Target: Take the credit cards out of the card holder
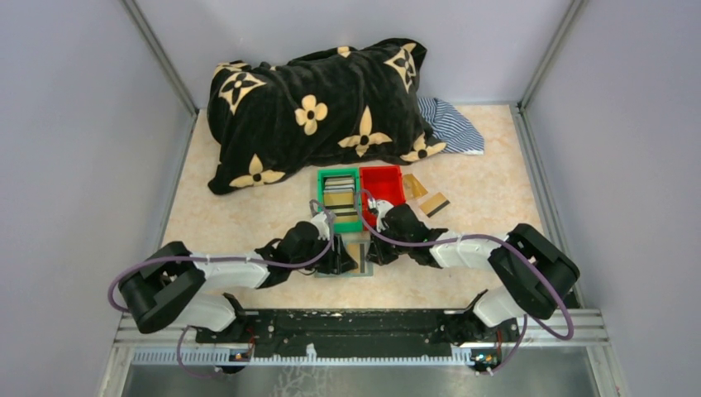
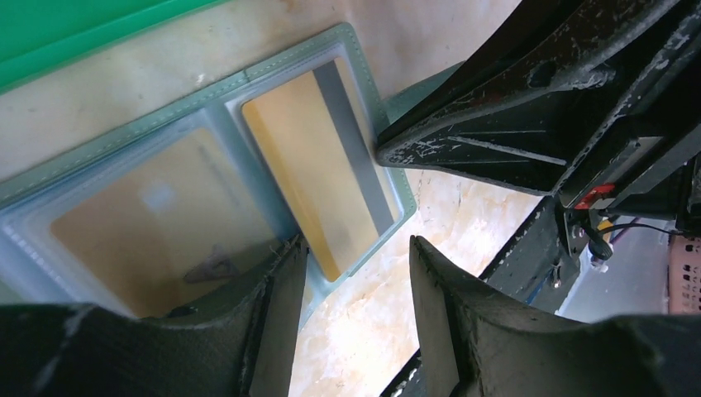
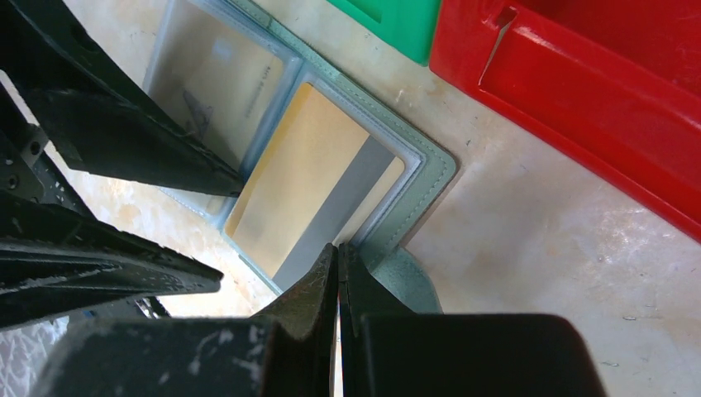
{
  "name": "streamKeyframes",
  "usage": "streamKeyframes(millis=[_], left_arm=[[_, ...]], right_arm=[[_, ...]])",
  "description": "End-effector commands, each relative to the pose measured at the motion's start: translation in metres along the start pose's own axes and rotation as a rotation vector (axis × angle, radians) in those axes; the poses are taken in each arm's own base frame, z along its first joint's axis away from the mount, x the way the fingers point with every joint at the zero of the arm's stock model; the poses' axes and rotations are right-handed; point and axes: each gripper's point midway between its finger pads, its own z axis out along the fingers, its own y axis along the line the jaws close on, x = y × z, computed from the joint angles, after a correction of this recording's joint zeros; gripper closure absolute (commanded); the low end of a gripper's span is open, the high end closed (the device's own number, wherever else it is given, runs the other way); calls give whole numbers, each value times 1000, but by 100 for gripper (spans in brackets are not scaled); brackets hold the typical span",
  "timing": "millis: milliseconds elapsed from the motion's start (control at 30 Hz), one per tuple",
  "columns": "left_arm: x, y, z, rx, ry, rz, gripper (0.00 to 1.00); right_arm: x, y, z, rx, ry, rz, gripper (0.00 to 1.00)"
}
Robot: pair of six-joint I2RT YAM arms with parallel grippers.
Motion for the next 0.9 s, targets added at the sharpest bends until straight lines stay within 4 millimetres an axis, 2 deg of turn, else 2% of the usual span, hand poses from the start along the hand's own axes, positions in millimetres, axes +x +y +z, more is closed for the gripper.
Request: streamKeyframes(millis=[0,167,300,533,867], left_arm=[[10,-2,6,11,85,-24,44],[23,13,7,-82,168,-68,44],[20,19,8,-145,189,-51,44],[8,-16,11,79,108,-62,44],[-11,-37,-6,267,-7,-104,52]], right_arm=[[34,-22,-4,83,97,21,100],[32,-22,-5,85,91,19,100],[31,-21,-5,84,85,17,100],[35,-22,-3,78,90,18,100],[41,-23,0,71,101,26,100]])
